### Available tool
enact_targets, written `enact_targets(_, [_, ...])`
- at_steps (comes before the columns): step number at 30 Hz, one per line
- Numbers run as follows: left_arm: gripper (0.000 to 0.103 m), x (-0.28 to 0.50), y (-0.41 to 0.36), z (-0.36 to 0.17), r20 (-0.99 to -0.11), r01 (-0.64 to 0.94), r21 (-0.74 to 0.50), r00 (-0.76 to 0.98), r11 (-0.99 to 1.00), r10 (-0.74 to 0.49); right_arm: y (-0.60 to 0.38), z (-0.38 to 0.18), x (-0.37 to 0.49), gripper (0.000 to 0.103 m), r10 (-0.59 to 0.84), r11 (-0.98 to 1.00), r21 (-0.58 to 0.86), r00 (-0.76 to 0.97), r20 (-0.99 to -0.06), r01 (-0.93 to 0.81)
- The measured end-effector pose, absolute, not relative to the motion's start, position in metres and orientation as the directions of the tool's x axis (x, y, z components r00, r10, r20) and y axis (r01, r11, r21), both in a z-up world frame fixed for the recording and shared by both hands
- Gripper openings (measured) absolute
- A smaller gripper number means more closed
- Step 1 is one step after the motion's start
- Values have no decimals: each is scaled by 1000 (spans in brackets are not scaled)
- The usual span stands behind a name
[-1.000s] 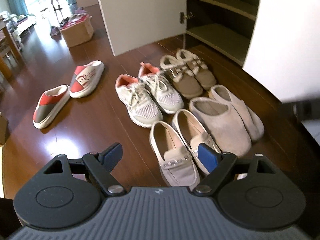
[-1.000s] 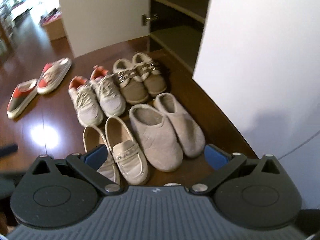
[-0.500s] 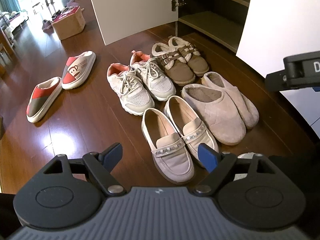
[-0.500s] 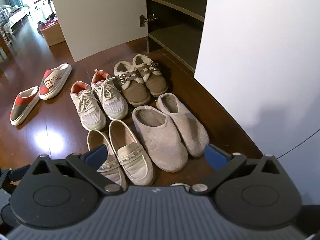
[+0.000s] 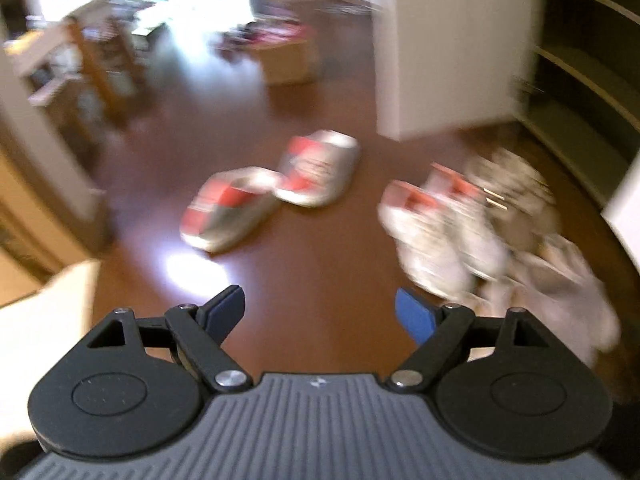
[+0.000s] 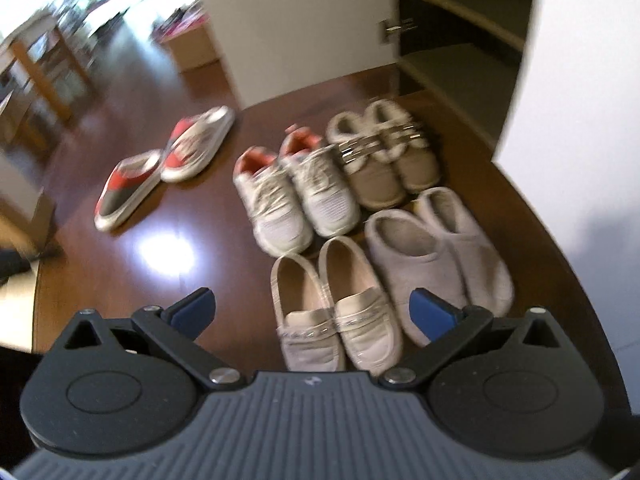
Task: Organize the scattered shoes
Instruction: 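Move both tools toward the red-grey monkey slippers, then grasp a red-grey monkey slipper by its heel with the right gripper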
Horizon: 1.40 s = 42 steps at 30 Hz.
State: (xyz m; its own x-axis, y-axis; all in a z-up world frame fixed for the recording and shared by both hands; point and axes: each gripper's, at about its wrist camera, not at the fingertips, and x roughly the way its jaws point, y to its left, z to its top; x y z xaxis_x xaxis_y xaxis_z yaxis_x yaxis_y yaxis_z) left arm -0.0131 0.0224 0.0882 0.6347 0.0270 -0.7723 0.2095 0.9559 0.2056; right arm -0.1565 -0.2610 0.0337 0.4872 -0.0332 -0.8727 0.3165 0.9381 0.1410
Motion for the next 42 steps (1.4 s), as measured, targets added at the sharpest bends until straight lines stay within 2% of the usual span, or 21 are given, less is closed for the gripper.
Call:
enact_targets(2, [93, 17, 55, 102, -744, 134, 247, 661, 960, 99, -253, 33, -139, 102, 7, 960, 136, 466, -885, 244])
enact_targets(5, [97, 70, 80, 101, -733, 129, 309, 664, 942, 150, -237, 32, -97, 102, 51, 992, 96, 420, -906, 87])
enact_targets(8, [99, 123, 79, 65, -740, 172, 324, 659, 930, 136, -211, 19, -32, 102, 50, 998, 38, 361, -931, -40])
enact_targets(11, [100, 176, 76, 26, -748, 216, 332, 653, 918, 117, -181, -20, 46, 102, 82, 994, 60, 281, -956, -87])
enact_targets(14, [100, 224, 68, -27, -768, 214, 257, 637, 942, 65, -159, -62, 112, 102, 76, 996, 61, 248, -966, -68])
enact_targets(17, [100, 253, 65, -69, -778, 174, 249, 621, 953, 90, -149, -116, 206, 102, 23, 999, 29, 247, -969, 20])
enact_targets(20, [100, 269, 66, -105, -788, 146, 238, 607, 960, 103, -150, -142, 275, 100, -40, 994, -7, 314, -949, 105])
enact_targets(24, [100, 262, 83, -129, -786, 145, 288, 600, 946, 148, -157, -175, 391, 97, -215, 937, -67, 418, -883, 342])
enact_targets(27, [100, 258, 98, -142, -787, 131, 333, 585, 934, 198, -175, -202, 448, 96, -246, 854, -15, 379, -892, 519])
enact_targets(30, [100, 250, 107, -142, -793, 118, 345, 568, 931, 222, -182, -242, 478, 96, -249, 794, -42, 263, -932, 606])
enact_targets(31, [100, 247, 110, -141, -794, 113, 349, 563, 930, 230, -184, -253, 483, 91, -247, 781, -55, 226, -942, 622])
enact_targets(32, [100, 246, 113, -142, -794, 109, 352, 560, 930, 235, -185, -260, 484, 65, -241, 775, -65, 198, -950, 629])
enact_targets(33, [100, 245, 115, -142, -793, 104, 354, 560, 929, 240, -188, -267, 482, 51, -207, 769, -39, 190, -960, 639])
enact_targets(34, [100, 245, 117, -142, -793, 99, 356, 559, 929, 244, -191, -272, 475, 28, -139, 764, 42, 228, -964, 644])
enact_targets(35, [100, 243, 117, -141, -793, 95, 351, 560, 932, 241, -191, -271, 470, 23, -97, 769, 96, 264, -960, 632])
enact_targets(36, [100, 242, 116, -140, -793, 93, 342, 562, 935, 235, -187, -268, 468, 20, -87, 807, 90, 268, -960, 584])
enact_targets(37, [100, 240, 114, -139, -796, 94, 333, 562, 938, 226, -176, -259, 460, 13, -66, 876, 79, 280, -958, 475])
enact_targets(40, [100, 232, 107, -136, -807, 106, 300, 558, 948, 193, -158, -236, 422, 11, 43, 966, 110, 271, -962, 234])
enact_targets(42, [100, 227, 103, -134, -814, 113, 278, 555, 954, 171, -152, -228, 392, 11, 68, 982, 106, 231, -971, 154])
